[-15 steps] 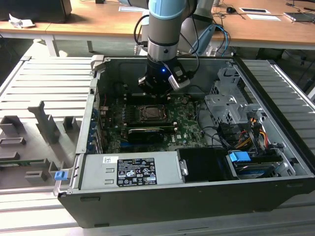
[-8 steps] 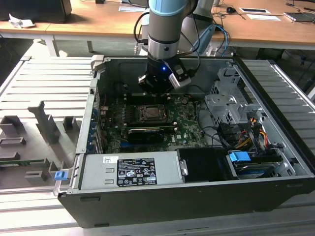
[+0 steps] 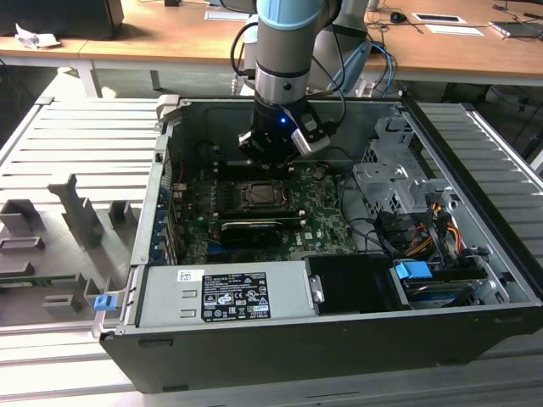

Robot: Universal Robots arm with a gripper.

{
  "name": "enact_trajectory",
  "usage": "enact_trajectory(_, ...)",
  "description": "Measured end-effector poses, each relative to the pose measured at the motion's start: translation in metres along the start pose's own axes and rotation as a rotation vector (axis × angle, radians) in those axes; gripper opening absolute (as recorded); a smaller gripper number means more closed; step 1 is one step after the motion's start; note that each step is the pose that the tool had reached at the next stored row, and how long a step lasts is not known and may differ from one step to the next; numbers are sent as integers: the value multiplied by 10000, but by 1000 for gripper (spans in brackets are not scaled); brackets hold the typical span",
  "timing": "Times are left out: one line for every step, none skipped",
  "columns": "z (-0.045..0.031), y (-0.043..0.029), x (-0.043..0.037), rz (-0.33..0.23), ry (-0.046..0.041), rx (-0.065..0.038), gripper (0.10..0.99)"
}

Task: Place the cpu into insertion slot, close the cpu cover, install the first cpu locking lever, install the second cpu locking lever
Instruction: 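Install the second cpu locking lever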

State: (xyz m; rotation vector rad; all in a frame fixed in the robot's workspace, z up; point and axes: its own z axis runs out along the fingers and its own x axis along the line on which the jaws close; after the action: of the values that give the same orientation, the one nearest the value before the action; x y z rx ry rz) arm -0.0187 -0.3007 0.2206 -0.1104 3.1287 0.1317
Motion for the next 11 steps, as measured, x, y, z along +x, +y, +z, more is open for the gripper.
enact_trajectory(0,-4,1,1,0,-1,106)
enact_trajectory(0,-7,1,2,-1,-2,106)
enact_trajectory(-2,-19,1,0,1,1,106)
enact_trajectory(-2,-27,2,0,0,0,106)
enact_trajectory(-2,-32,3,2,-1,-1,106)
enact_trajectory(-2,-36,3,1,0,-1,106)
enact_trajectory(-3,-44,3,0,1,0,106)
enact_trajectory(-3,-50,4,0,0,1,106)
enact_trajectory(-3,-58,4,0,0,0,106)
enact_trajectory(-4,-66,5,0,0,0,106)
enact_trajectory(-3,-68,5,1,-1,-2,106)
